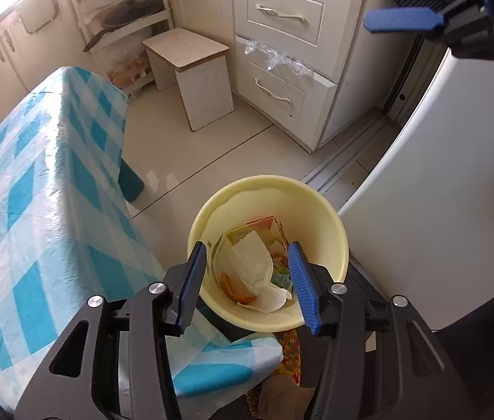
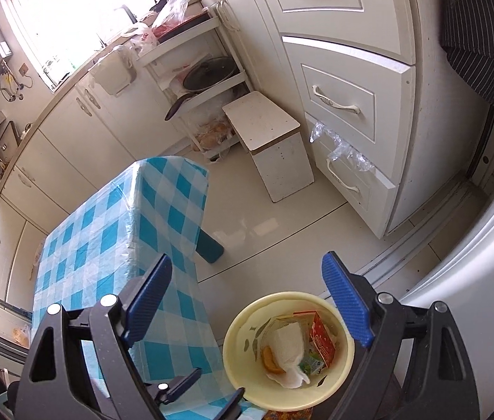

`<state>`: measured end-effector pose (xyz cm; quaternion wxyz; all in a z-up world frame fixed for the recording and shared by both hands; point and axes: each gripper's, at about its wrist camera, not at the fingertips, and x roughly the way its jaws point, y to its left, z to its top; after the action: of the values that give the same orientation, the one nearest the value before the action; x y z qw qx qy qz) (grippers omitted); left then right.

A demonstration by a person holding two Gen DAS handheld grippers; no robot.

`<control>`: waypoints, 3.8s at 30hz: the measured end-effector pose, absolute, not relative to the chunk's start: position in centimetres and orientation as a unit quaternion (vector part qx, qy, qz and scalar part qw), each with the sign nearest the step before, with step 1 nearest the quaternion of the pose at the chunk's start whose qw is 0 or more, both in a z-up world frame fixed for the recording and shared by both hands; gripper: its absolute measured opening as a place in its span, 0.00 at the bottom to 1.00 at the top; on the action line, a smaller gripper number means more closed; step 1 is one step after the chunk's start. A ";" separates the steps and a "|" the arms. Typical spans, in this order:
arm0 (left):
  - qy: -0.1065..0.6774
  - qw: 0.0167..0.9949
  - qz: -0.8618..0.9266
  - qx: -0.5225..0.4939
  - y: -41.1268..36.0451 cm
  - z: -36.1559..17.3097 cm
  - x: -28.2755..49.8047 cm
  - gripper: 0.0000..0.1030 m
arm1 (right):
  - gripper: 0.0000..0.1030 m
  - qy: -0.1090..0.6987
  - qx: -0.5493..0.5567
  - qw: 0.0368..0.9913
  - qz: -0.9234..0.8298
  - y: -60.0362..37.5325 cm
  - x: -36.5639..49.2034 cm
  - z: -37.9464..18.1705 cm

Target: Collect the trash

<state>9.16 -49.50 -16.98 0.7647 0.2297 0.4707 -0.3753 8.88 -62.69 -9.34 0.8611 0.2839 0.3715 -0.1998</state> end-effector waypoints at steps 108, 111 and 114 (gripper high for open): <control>0.339 0.916 -0.184 0.112 -12.0 4.2 -0.7 0.93 | 0.93 0.202 0.063 0.964 -0.162 -28.0 -8.0 2.0; 0.337 0.917 -0.185 0.110 -11.9 4.2 -0.8 0.93 | 0.93 0.198 0.062 0.964 -0.164 -28.0 -8.2 2.2; 0.331 0.919 -0.187 0.107 -11.8 4.5 -1.0 0.93 | 0.93 0.196 0.061 0.965 -0.164 -27.9 -8.4 2.3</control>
<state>-1.02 -11.79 4.47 0.9187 0.1071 0.3310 -0.1870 -8.36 -27.94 2.31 0.9649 0.0608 0.1956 -0.1643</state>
